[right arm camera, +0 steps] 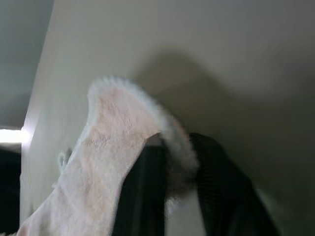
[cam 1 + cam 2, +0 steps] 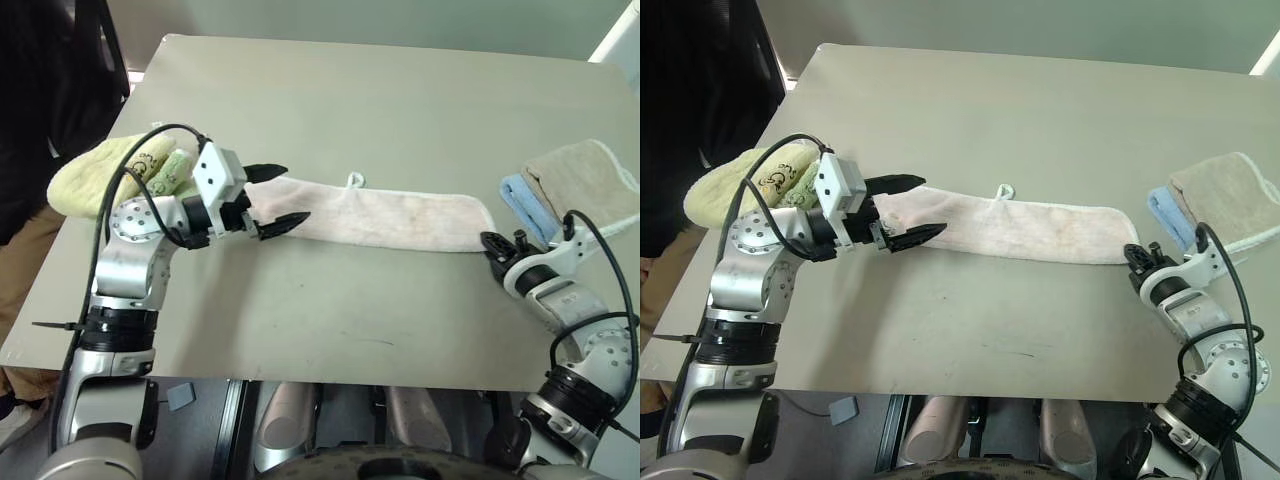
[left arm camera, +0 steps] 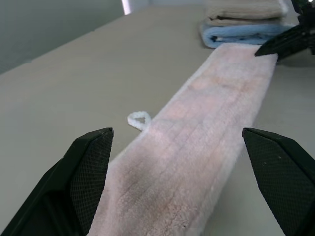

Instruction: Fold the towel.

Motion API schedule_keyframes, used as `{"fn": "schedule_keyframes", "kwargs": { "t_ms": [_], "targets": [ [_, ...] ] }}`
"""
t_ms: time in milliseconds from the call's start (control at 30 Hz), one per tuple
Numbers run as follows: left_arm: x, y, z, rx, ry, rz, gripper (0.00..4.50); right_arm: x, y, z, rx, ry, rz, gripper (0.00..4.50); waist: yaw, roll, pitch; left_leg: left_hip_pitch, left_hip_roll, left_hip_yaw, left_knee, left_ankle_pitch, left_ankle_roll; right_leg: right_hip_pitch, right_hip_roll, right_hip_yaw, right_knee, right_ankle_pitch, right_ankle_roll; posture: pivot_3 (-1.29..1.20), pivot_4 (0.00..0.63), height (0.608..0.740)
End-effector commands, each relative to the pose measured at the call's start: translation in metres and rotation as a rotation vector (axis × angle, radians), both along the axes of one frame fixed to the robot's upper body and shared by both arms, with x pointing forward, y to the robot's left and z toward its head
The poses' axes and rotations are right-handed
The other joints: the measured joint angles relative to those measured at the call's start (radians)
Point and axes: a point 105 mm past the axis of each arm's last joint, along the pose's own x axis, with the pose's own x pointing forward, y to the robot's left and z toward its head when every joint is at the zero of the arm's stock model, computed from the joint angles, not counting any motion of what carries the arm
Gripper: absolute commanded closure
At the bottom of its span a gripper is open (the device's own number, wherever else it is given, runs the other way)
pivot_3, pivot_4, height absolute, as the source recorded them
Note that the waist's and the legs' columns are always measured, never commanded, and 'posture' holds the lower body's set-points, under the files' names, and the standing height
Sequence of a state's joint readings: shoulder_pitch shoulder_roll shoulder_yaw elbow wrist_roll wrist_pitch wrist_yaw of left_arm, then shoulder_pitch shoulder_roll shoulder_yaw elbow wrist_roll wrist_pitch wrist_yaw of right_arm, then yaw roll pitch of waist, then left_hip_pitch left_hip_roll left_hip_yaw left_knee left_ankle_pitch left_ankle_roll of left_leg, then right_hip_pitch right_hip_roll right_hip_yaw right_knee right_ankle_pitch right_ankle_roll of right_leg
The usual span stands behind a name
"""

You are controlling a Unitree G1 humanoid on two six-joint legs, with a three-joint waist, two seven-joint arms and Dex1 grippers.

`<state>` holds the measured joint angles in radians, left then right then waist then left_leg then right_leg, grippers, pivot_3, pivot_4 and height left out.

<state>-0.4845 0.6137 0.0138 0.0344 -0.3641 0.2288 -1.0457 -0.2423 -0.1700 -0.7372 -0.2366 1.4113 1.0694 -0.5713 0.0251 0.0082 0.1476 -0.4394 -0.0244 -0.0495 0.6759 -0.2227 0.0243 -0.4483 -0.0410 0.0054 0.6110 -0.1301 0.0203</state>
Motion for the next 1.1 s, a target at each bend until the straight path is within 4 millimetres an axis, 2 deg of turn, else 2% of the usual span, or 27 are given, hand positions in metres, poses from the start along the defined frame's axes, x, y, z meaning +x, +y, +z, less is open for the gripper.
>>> {"fn": "schedule_keyframes", "kwargs": {
  "t_ms": [33,133,333,433,467,533,567,633,667,767,833,933,1033,1100],
  "targets": [
    [-0.005,-0.009,0.008,-0.005,-0.028,-0.037,0.0,0.002,-0.012,0.022,-0.04,-0.083,-0.024,4.47,-0.001,0.0,0.0,0.0,0.0,0.0,0.0,0.0,0.0,0.0,0.0,0.0,0.0,-0.001,0.002,0.0,0.15,0.736],
    [-0.005,-0.011,0.006,-0.005,-0.022,-0.048,0.0,0.006,-0.022,0.038,-0.081,-0.137,-0.02,4.47,0.0,0.0,0.0,0.0,0.0,0.0,0.0,0.001,0.001,0.0,0.0,0.0,0.0,-0.003,0.006,0.0,0.15,0.736],
    [-0.006,-0.013,0.004,-0.007,-0.018,-0.055,0.0,0.013,-0.031,0.064,-0.184,-0.211,0.021,4.47,0.0,0.0,0.0,0.0,0.0,0.0,0.0,0.001,0.001,0.0,0.0,0.0,0.0,-0.003,0.008,0.0,0.15,0.736],
    [-0.007,-0.014,0.002,-0.005,-0.018,-0.056,0.0,0.017,-0.02,0.086,-0.339,-0.272,0.139,4.47,-0.001,0.002,0.001,0.0,0.0,0.001,0.0,0.004,0.006,0.0,0.0,0.001,-0.001,-0.003,0.008,0.0,0.15,0.736],
    [-0.007,-0.014,0.001,-0.004,-0.018,-0.056,0.0,0.017,-0.003,0.094,-0.452,-0.298,0.245,4.47,-0.001,0.002,0.001,0.0,0.0,0.001,0.0,0.004,0.006,0.0,0.0,0.001,-0.001,-0.003,0.009,0.0,0.15,0.736],
    [-0.008,-0.015,0.001,-0.005,-0.017,-0.057,0.0,0.016,0.024,0.099,-0.615,-0.324,0.414,4.47,-0.003,0.003,0.001,0.0,0.0,0.002,0.0,0.004,0.006,0.0,0.0,0.001,-0.001,-0.002,0.009,0.0,0.15,0.736],
    [-0.008,-0.016,0.0,-0.006,-0.017,-0.06,0.0,0.015,0.044,0.101,-0.708,-0.357,0.521,4.47,-0.004,0.003,0.001,0.0,0.001,0.001,0.0,0.004,0.006,0.0,0.0,0.001,-0.001,-0.003,0.008,0.0,0.15,0.736],
    [-0.008,-0.019,0.0,-0.008,-0.018,-0.064,0.0,0.013,0.074,0.102,-0.81,-0.414,0.678,4.47,-0.008,0.003,0.001,0.0,0.001,0.001,-0.001,0.005,0.005,0.0,0.0,0.0,-0.001,-0.003,0.008,0.0,0.15,0.736],
    [-0.008,-0.021,-0.001,-0.01,-0.018,-0.066,0.0,0.013,0.089,0.102,-0.845,-0.441,0.747,4.47,-0.011,0.003,0.001,0.0,0.001,0.001,-0.001,0.005,0.005,0.0,0.0,0.0,0.0,-0.003,0.008,0.0,0.15,0.736],
    [-0.007,-0.024,-0.001,-0.012,-0.021,-0.074,0.0,0.014,0.116,0.1,-0.89,-0.494,0.862,4.47,-0.014,0.003,0.001,0.0,0.001,0.001,-0.001,0.007,0.008,0.0,0.0,-0.001,-0.001,-0.004,0.009,0.0,0.15,0.736],
    [-0.007,-0.026,0.0,-0.015,-0.024,-0.076,0.0,0.02,0.144,0.094,-0.918,-0.525,0.949,4.47,-0.014,0.003,0.001,0.0,0.001,0.001,-0.001,0.008,0.009,0.0,0.0,0.0,-0.001,-0.003,0.01,0.0,0.15,0.736],
    [-0.007,-0.027,0.001,-0.021,-0.028,-0.075,0.0,0.03,0.168,0.08,-0.955,-0.527,1.011,4.47,-0.015,0.003,0.001,0.0,0.001,0.001,0.0,0.008,0.009,0.0,0.0,0.0,-0.001,0.001,0.003,0.0,0.15,0.736],
    [-0.009,-0.026,0.0,-0.026,-0.031,-0.064,0.0,0.048,0.18,0.056,-1.028,-0.484,1.024,4.47,-0.014,0.003,0.001,-0.001,0.001,0.0,0.0,0.008,0.01,0.0,0.0,-0.001,-0.001,0.003,-0.001,0.0,0.15,0.736],
    [-0.01,-0.025,0.0,-0.028,-0.031,-0.054,0.0,0.053,0.182,0.048,-1.022,-0.468,1.023,4.47,-0.012,0.003,0.001,-0.001,0.001,0.0,0.0,0.008,0.01,-0.001,0.0,-0.001,-0.001,0.003,-0.001,0.0,0.15,0.736]
  ]
}}
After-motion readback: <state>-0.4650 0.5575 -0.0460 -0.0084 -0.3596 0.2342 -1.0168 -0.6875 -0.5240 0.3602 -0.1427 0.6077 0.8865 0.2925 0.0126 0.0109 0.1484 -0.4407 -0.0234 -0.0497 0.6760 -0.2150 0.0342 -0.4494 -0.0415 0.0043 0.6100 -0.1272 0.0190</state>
